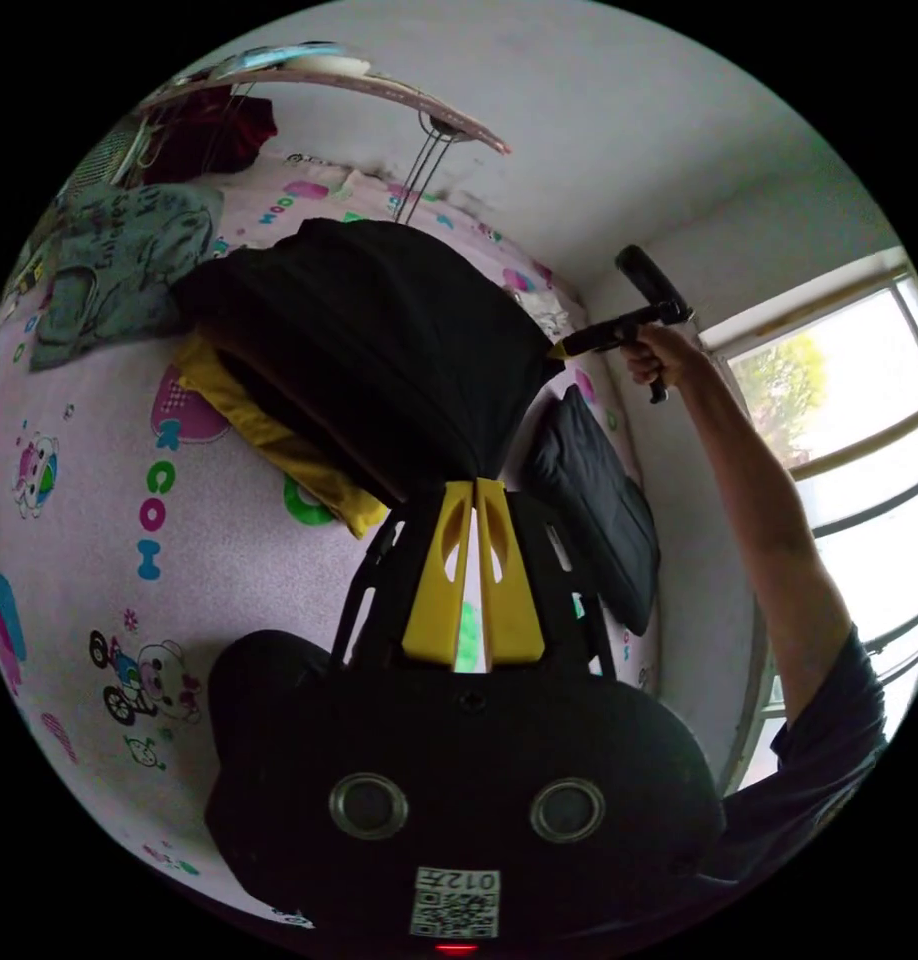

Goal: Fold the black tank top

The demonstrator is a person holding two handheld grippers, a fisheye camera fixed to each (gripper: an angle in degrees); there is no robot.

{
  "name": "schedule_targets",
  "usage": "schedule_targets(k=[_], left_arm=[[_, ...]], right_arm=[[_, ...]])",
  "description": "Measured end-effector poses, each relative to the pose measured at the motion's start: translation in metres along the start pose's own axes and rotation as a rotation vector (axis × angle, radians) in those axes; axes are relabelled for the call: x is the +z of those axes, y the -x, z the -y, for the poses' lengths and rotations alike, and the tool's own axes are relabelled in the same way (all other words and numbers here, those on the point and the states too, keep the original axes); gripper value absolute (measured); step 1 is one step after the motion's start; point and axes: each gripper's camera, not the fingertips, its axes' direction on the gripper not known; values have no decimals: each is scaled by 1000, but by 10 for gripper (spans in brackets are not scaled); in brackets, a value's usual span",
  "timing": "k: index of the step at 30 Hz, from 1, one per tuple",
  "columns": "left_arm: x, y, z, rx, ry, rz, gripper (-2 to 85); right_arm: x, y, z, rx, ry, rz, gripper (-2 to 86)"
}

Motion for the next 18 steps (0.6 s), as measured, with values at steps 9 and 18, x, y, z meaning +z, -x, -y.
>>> schedule_targets(k=[9,18], left_arm=[[38,-49,-58,269,220,75,6],[15,-136,-14,839,63,310,3]], right_arm=[[8,-19,-127,282,-385,-311,30],[207,-31,-366,601,-1412,546,48]])
